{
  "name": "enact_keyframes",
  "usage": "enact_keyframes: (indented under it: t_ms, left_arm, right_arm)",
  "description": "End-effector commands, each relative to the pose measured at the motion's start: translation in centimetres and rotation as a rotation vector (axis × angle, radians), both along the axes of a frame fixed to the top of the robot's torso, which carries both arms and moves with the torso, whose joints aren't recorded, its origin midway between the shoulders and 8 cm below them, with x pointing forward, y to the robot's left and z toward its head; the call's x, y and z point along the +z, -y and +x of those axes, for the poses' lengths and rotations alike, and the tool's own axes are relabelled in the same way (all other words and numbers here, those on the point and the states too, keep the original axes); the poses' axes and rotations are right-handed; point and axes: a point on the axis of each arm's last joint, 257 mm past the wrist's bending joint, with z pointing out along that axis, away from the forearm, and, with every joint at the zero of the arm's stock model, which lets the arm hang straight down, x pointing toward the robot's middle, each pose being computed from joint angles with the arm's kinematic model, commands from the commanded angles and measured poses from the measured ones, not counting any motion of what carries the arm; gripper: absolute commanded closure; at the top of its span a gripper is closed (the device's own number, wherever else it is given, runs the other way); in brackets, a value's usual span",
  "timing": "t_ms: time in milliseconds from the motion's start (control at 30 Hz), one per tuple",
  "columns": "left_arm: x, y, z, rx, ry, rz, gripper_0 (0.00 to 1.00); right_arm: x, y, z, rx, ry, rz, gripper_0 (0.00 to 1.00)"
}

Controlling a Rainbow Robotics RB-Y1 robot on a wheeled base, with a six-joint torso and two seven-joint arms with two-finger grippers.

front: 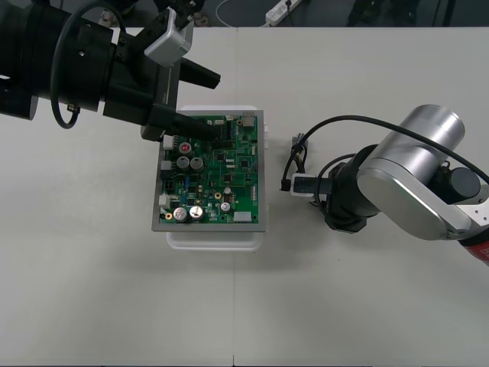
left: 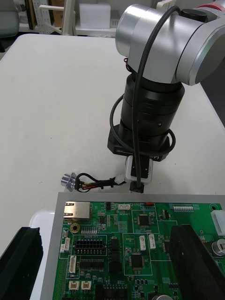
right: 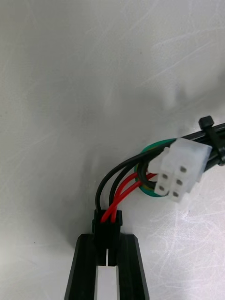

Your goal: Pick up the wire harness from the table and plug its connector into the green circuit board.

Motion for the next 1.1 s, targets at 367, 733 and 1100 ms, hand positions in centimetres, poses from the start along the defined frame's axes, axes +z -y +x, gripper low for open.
enact_keyframes:
  t_ms: [367,733,1100]
  left_arm:
    - [2.8,2.1,-0.3,-0.004,0.027,-0.046,0.22]
    - [2.8,2.1,-0.3,-0.004,0.027,-0.046,0.22]
    - [2.8,2.1,-0.3,-0.004,0.027,-0.046,0.22]
  right_arm:
    - [0.9,0.5,0.6,-0.022,0.022,-0.013,1.0]
    - [1.5,0.7,0.9,-0.028,0.027,0.001,1.0]
    - [2.5,1.6,1.2,-0.047,0.017,0.033,1.0]
